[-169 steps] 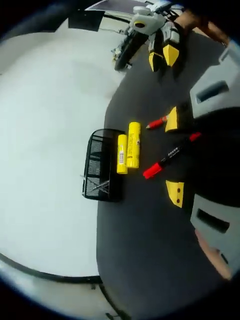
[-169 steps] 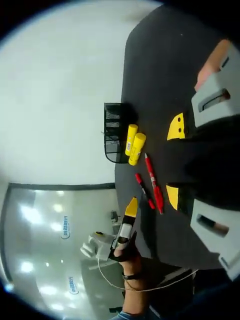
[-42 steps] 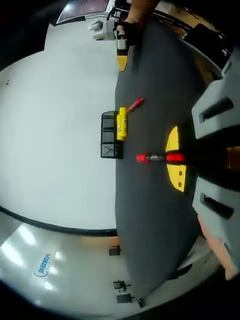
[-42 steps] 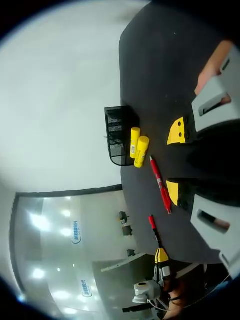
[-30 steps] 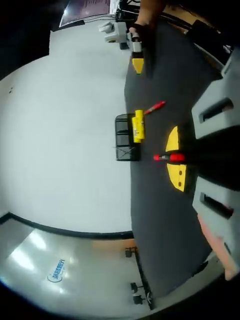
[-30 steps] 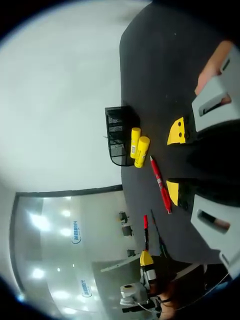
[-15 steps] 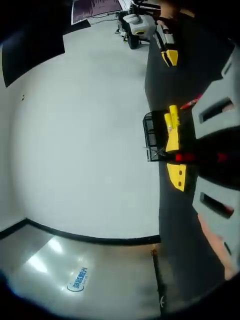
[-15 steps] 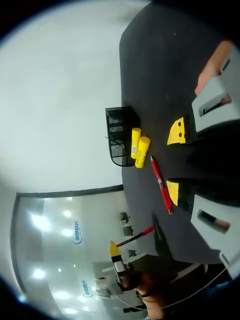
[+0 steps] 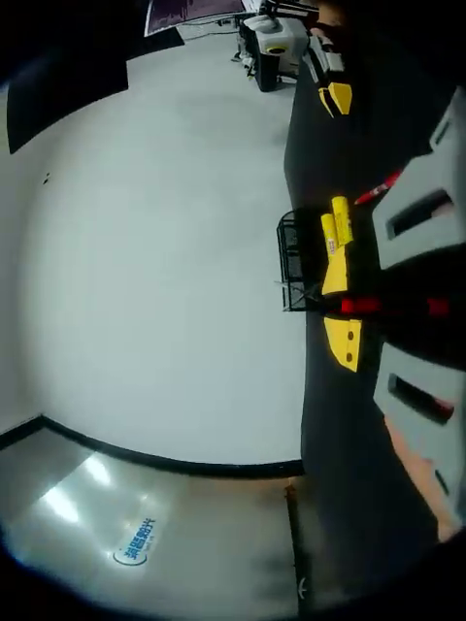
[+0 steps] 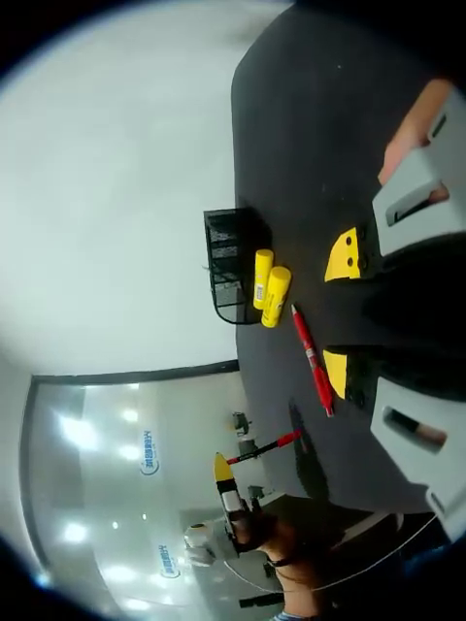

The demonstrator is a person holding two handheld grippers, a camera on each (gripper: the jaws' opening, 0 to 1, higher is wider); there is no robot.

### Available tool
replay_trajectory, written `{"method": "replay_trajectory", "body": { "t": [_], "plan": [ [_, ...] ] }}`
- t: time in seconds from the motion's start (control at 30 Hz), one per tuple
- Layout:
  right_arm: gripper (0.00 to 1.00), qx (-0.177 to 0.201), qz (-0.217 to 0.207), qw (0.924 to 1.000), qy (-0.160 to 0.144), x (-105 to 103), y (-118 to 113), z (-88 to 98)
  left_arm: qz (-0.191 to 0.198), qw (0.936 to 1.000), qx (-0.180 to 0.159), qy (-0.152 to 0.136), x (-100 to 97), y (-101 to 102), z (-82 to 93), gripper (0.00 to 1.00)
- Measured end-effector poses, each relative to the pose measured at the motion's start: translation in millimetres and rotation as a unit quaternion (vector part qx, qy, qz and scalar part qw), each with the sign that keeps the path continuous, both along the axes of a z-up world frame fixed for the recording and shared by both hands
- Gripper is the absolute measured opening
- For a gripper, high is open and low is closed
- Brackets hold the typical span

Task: Pick up pens and glue sticks and place them into the holder.

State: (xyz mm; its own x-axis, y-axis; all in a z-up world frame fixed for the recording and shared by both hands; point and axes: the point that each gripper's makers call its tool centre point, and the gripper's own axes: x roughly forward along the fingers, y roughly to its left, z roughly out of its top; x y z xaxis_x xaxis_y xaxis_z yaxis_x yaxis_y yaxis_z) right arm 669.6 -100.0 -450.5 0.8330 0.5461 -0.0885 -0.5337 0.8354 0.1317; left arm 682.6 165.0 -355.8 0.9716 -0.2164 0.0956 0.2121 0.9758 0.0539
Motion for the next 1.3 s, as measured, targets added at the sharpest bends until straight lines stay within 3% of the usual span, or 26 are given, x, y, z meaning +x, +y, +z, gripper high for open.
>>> {"method": "replay_trajectory", "body": {
  "t": [0.57,0.77,0.9,1.3],
  "plan": [
    [0.22,-0.004,-0.002,1.0,0.003,1,0,-1.6,0.011,0.9999,-0.008,0.002,13.0,4,-15.6,0.07],
    [0.22,-0.005,-0.003,1.0,0.004,2,-1,-2.0,0.011,0.9998,-0.014,0.003,14.1,4,-13.7,0.06],
    [0.22,-0.004,-0.003,1.0,0.004,2,-1,-1.7,0.007,0.9999,-0.009,0.003,18.0,3,-4.2,0.06],
    [0.22,-0.003,-0.003,1.0,0.002,1,-1,0.0,-0.007,0.9998,0.0,-0.019,44.4,-11,46.1,0.06]
  ]
}}
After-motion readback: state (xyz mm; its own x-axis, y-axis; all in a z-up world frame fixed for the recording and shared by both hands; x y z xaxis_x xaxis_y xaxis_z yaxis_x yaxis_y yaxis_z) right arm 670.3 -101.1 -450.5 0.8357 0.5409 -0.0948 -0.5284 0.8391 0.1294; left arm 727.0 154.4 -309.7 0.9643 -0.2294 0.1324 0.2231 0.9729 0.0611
